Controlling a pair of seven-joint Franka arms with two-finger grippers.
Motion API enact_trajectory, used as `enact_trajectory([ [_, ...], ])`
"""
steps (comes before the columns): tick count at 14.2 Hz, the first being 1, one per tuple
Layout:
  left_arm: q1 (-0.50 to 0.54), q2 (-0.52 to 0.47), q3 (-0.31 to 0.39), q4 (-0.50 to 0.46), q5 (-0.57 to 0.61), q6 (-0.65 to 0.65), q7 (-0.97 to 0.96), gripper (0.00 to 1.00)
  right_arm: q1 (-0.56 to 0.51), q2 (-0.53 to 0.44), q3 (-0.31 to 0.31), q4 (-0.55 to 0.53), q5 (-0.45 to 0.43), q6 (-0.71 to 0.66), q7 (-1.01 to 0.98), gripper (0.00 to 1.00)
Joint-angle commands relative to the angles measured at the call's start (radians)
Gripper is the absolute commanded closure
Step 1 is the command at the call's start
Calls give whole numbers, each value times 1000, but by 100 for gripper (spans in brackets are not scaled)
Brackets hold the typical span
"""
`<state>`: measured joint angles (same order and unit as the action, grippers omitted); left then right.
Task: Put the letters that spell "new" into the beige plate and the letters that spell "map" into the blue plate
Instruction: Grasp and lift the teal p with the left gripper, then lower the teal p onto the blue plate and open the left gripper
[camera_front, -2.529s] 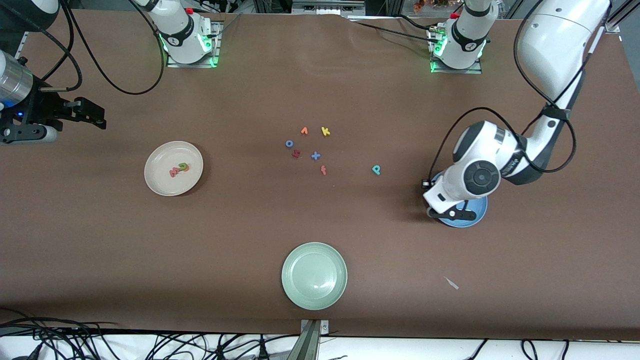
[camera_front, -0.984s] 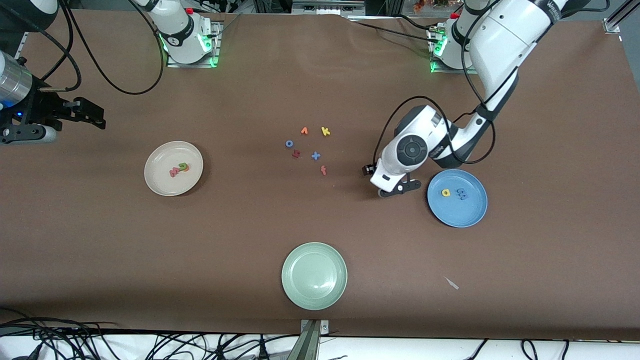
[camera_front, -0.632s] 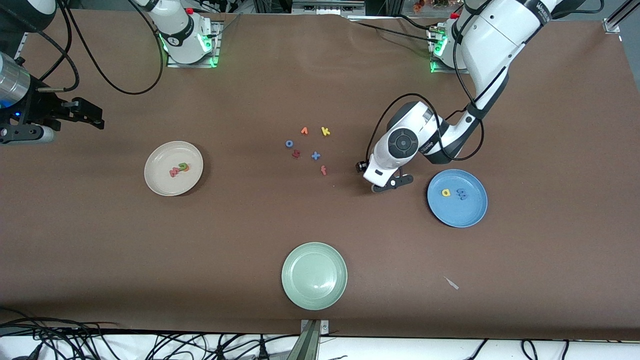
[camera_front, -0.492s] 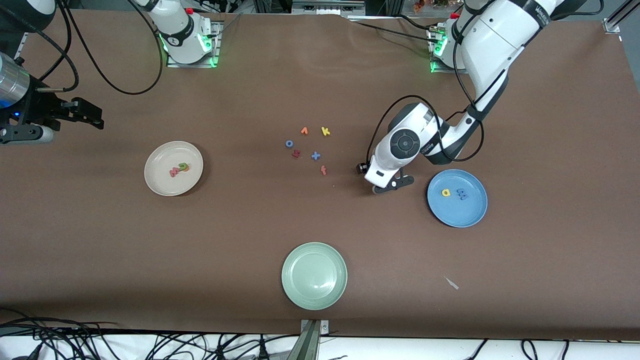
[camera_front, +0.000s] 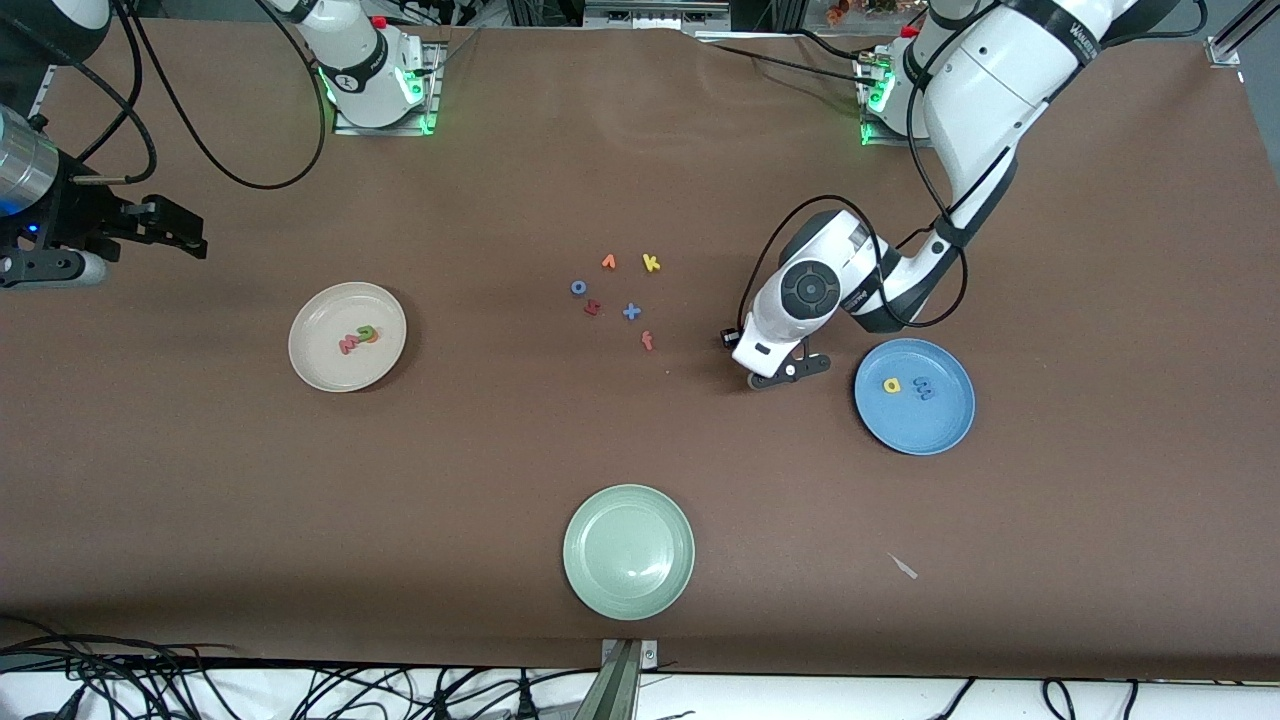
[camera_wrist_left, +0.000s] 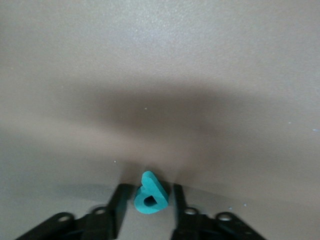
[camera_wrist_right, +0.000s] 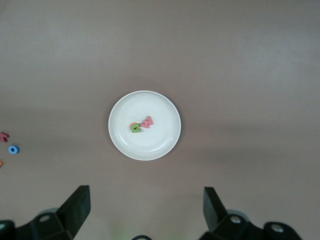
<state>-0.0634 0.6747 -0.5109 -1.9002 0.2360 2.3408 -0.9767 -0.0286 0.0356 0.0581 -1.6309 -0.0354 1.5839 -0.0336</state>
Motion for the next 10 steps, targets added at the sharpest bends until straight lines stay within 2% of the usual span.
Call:
enact_trajectory([
  [1, 8, -12, 0, -16, 26, -3, -8, 89, -7, -6, 3, -1, -8, -9, 0, 0],
  [3, 8, -39, -1, 1, 26, -55, 1, 92, -7, -6, 3, -1, -8, -9, 0, 0],
  [5, 11, -78, 0, 44, 28, -168, 32, 95, -7, -6, 3, -1, -8, -9, 0, 0],
  [7, 46, -93, -1, 105, 28, -299, 131, 95, -7, -6, 3, -1, -8, -9, 0, 0],
  [10, 114, -118, -1, 147, 28, -385, 297, 95, -7, -6, 3, -1, -8, -9, 0, 0],
])
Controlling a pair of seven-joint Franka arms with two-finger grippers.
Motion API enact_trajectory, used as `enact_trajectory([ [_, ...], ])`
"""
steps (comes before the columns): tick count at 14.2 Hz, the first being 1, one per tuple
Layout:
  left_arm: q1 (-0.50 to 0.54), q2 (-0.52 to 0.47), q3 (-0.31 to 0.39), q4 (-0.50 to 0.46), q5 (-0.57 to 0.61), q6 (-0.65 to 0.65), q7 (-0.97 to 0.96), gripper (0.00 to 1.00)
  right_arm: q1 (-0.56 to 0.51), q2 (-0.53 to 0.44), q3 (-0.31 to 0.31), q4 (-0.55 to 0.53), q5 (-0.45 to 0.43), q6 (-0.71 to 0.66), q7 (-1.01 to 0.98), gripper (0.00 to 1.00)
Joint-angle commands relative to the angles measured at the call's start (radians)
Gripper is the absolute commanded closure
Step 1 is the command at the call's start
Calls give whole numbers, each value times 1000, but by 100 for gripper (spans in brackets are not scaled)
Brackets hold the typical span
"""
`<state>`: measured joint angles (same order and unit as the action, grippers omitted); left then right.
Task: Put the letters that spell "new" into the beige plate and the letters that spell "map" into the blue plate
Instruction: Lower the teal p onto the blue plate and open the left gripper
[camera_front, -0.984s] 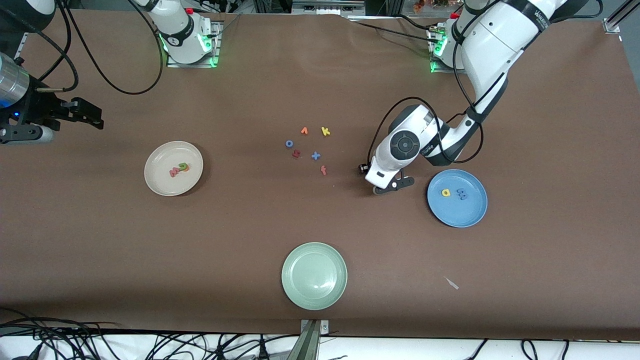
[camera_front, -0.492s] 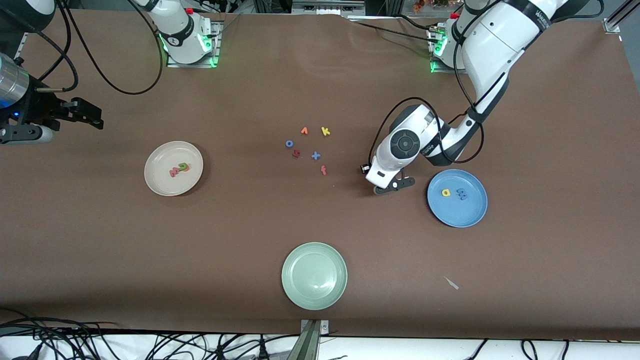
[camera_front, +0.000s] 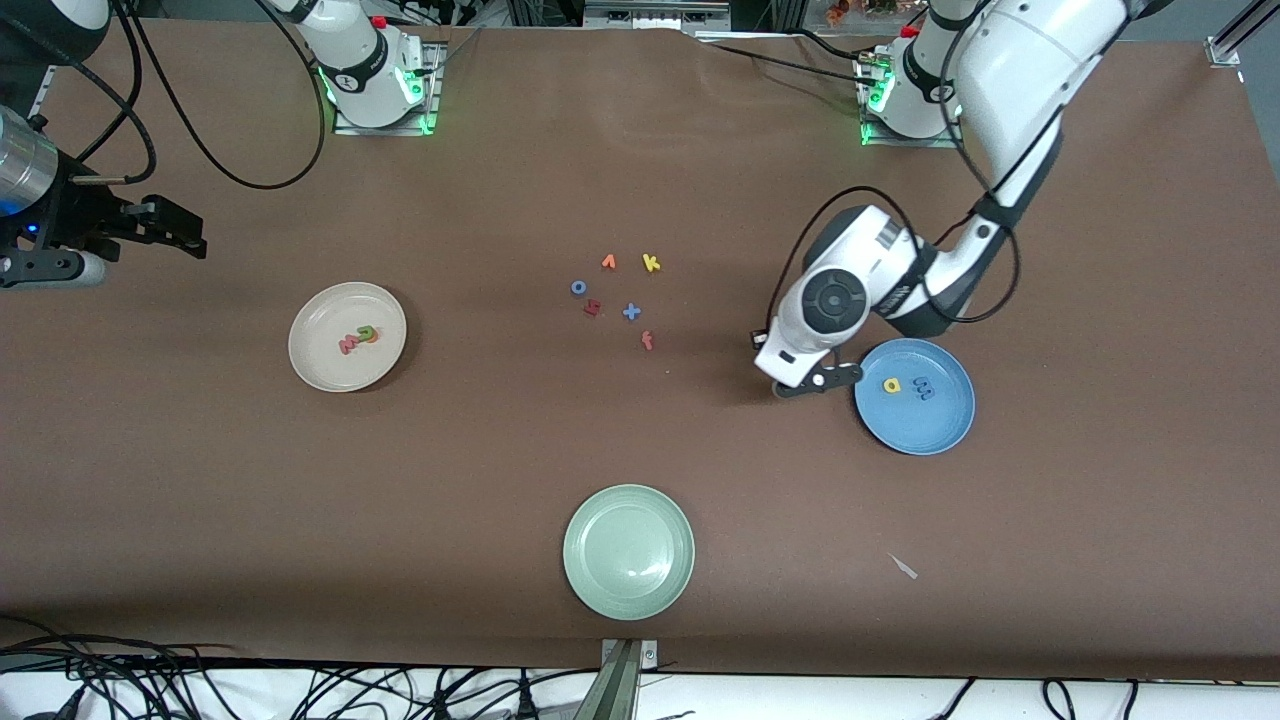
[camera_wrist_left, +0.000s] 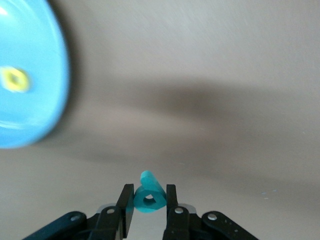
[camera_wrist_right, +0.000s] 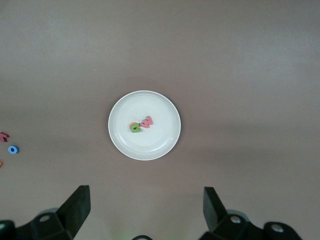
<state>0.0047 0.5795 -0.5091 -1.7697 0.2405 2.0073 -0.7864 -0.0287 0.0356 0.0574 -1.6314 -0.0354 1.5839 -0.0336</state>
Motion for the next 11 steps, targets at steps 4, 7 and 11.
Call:
enact_trajectory([
  [4, 167, -36, 0, 16, 23, -67, 355, 94, -7, -6, 4, -1, -8, -8, 0, 0],
  [7, 250, -29, 3, 15, 54, -67, 510, 94, -7, -6, 4, -1, -8, -10, 0, 0],
  [11, 302, 16, 3, 9, 77, -55, 572, 87, -7, -6, 4, -1, -6, -8, 0, 0],
])
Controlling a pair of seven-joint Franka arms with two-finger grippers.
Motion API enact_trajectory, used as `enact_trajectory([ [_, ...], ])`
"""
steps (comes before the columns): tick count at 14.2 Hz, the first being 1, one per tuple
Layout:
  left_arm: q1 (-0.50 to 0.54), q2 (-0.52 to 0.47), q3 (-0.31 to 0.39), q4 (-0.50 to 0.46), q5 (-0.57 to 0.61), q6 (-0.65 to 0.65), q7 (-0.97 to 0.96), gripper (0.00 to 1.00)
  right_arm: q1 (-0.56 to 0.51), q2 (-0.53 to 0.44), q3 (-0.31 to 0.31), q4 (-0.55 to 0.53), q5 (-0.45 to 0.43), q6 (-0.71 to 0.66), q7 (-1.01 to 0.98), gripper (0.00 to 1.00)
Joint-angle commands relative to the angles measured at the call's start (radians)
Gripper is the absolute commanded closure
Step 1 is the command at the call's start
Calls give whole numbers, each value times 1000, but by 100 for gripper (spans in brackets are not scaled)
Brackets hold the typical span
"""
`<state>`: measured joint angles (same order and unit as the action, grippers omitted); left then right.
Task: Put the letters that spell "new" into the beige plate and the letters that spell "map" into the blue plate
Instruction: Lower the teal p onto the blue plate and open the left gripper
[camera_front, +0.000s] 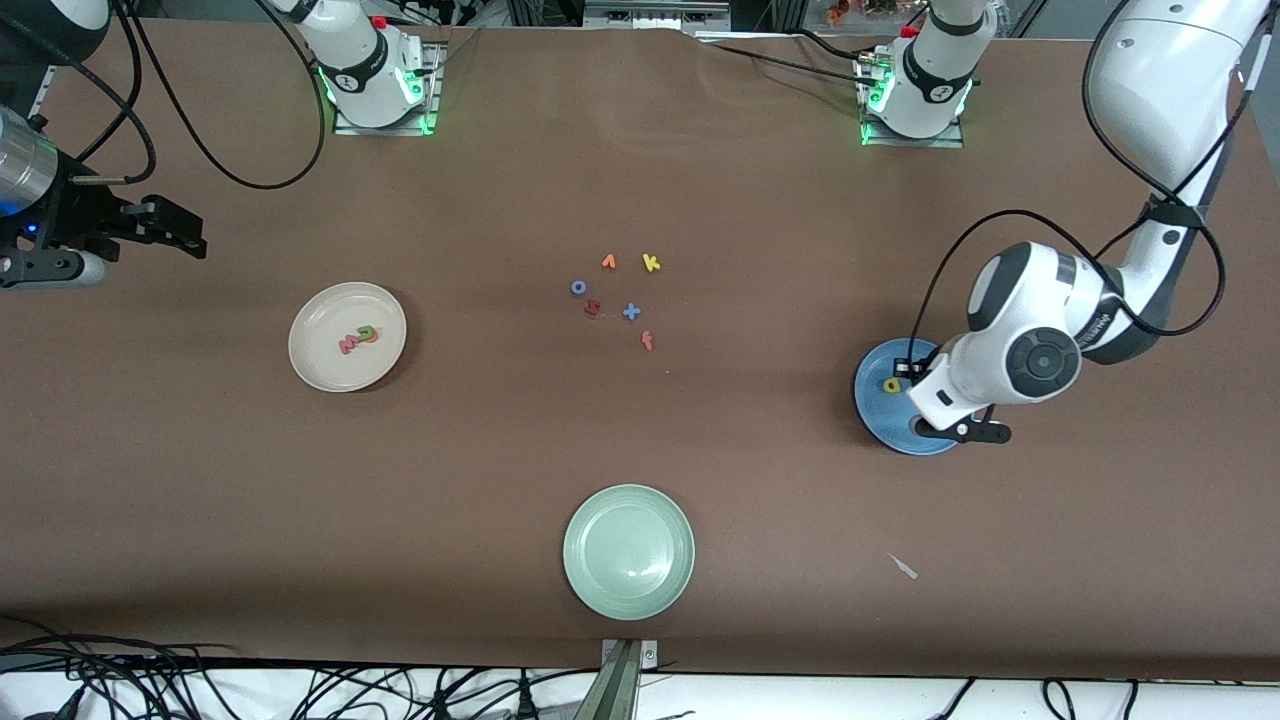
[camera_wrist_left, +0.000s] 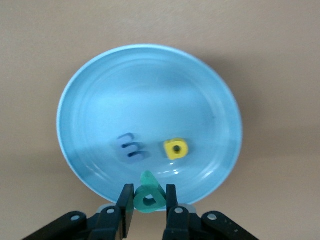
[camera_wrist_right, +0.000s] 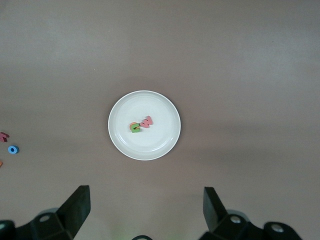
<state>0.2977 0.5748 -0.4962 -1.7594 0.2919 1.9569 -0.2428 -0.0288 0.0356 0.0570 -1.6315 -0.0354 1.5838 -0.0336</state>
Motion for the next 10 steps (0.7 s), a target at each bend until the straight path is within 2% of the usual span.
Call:
enact_trajectory([
  [1, 8, 25, -10, 3, 26, -4, 27, 76, -6, -6, 4, -1, -8, -10, 0, 0],
  [3, 8, 31, -10, 17, 38, -4, 26, 3, -6, -6, 4, -1, -8, -8, 0, 0],
  [4, 8, 28, -10, 30, 38, -13, 28, 0, -6, -6, 4, -1, -8, -10, 0, 0],
  [7, -2, 4, -22, 72, 35, -36, 25, 0, -6, -5, 4, -1, -6, -10, -2, 0],
  [10, -5, -32, -59, 211, 18, -140, 25, 0, -6, -5, 4, -1, -6, -10, 0, 0],
])
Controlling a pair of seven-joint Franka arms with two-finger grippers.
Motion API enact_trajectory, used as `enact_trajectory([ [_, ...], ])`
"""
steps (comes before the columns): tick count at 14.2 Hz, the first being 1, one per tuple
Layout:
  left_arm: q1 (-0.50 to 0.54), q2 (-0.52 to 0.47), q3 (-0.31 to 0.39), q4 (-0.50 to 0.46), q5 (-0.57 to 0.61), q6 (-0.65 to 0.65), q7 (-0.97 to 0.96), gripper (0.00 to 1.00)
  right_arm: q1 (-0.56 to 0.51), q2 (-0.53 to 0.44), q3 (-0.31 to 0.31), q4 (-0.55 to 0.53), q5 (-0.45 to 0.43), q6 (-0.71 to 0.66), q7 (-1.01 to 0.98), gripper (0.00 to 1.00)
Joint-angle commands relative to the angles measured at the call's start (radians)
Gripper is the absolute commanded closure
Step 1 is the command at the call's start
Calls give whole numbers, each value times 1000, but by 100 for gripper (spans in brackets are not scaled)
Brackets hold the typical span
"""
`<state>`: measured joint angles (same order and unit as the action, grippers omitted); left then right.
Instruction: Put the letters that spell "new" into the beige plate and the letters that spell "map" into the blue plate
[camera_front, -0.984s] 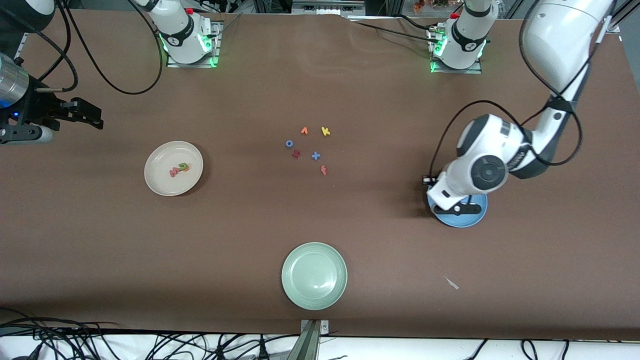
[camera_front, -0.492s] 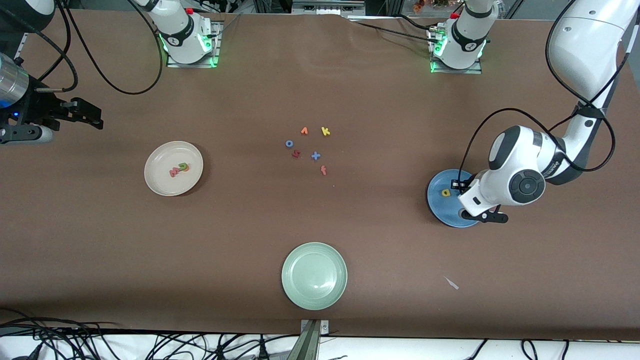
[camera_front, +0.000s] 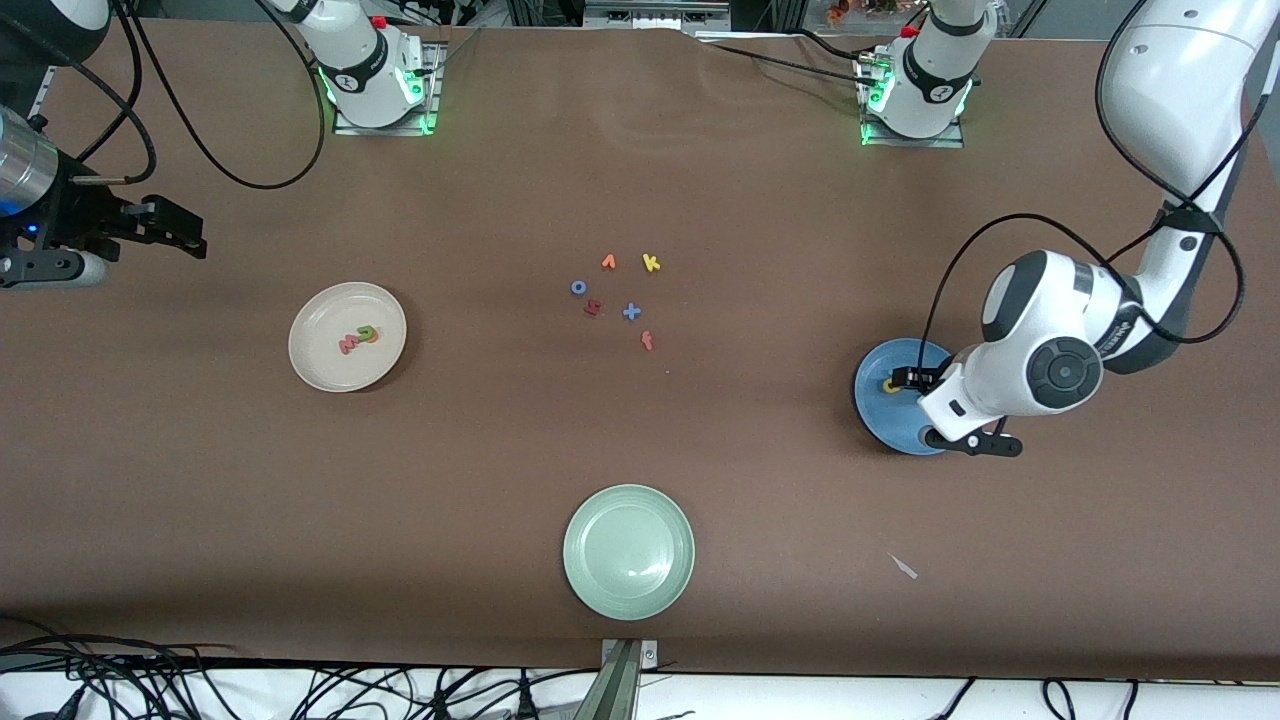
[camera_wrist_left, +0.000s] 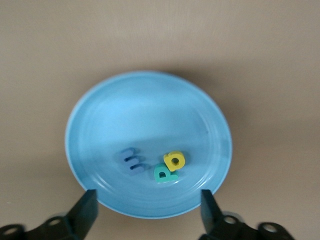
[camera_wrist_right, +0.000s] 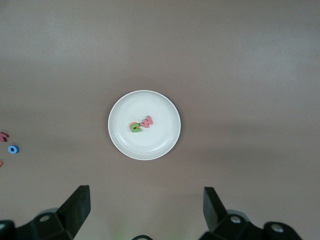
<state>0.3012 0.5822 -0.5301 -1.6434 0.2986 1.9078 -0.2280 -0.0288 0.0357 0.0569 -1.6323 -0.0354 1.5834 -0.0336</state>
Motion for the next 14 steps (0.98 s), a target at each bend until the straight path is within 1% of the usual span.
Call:
enact_trajectory([
  [1, -5, -51, -40, 147, 11, -139, 10, 0, -6, -5, 4, 0, -6, -8, 0, 0],
  [4, -8, -58, -71, 316, 13, -274, 15, 0, -6, -5, 4, 0, -6, -10, 0, 0],
  [5, -1, -58, -89, 353, 11, -295, 16, 0, -6, -5, 4, 0, -8, -10, 0, 0],
  [7, -8, -120, -83, 359, 4, -297, 54, 0, -6, -5, 4, 0, -8, -10, 0, 0],
  [9, 1, -142, -94, 366, 1, -357, 67, 0, -6, -5, 4, 0, -8, -10, -2, 0],
  [10, -2, -165, -88, 372, -13, -386, 68, 0, -6, -5, 4, 0, -6, -10, 0, 0],
  [11, -5, -195, -70, 376, -45, -386, 85, 0, -6, -5, 4, 0, -8, -10, 0, 0],
  [12, -16, -238, -29, 366, -79, -386, 122, 0, -6, -5, 4, 0, -6, -10, -2, 0],
  [13, -49, -260, 40, 361, -113, -386, 159, 0, -6, -5, 4, 0, -8, -10, -2, 0],
  [14, -89, -284, 133, 353, -168, -386, 198, 0, -6, -5, 4, 0, -6, -8, 0, 0],
])
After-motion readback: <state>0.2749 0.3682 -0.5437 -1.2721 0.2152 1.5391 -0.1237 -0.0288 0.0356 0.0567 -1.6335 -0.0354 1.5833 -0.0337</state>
